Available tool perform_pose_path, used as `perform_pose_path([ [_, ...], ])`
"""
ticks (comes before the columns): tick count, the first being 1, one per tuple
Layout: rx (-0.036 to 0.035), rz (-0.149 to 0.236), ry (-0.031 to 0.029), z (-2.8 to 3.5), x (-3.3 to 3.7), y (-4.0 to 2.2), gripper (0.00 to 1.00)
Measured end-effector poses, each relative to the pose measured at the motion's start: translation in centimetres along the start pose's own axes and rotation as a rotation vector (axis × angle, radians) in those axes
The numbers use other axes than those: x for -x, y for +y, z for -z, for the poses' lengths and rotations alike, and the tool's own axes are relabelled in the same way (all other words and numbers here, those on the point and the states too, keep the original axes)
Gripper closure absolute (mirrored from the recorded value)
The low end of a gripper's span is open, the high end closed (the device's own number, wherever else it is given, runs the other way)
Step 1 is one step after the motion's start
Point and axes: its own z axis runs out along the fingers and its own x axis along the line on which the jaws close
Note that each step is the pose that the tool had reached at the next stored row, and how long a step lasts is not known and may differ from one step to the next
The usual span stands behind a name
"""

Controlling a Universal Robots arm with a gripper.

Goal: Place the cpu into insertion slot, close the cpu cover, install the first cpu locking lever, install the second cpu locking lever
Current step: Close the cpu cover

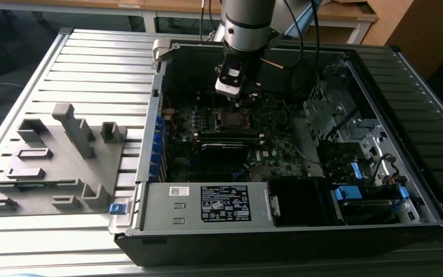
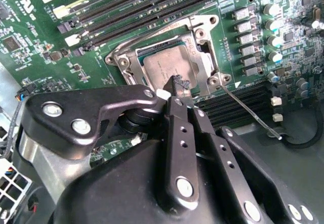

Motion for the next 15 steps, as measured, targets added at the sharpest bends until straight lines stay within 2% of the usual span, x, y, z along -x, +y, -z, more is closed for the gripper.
perform_pose_path([
  [15, 0.0000, 0.004, 0.0002, 0.00, 0.00, 0.00, 0.89],
])
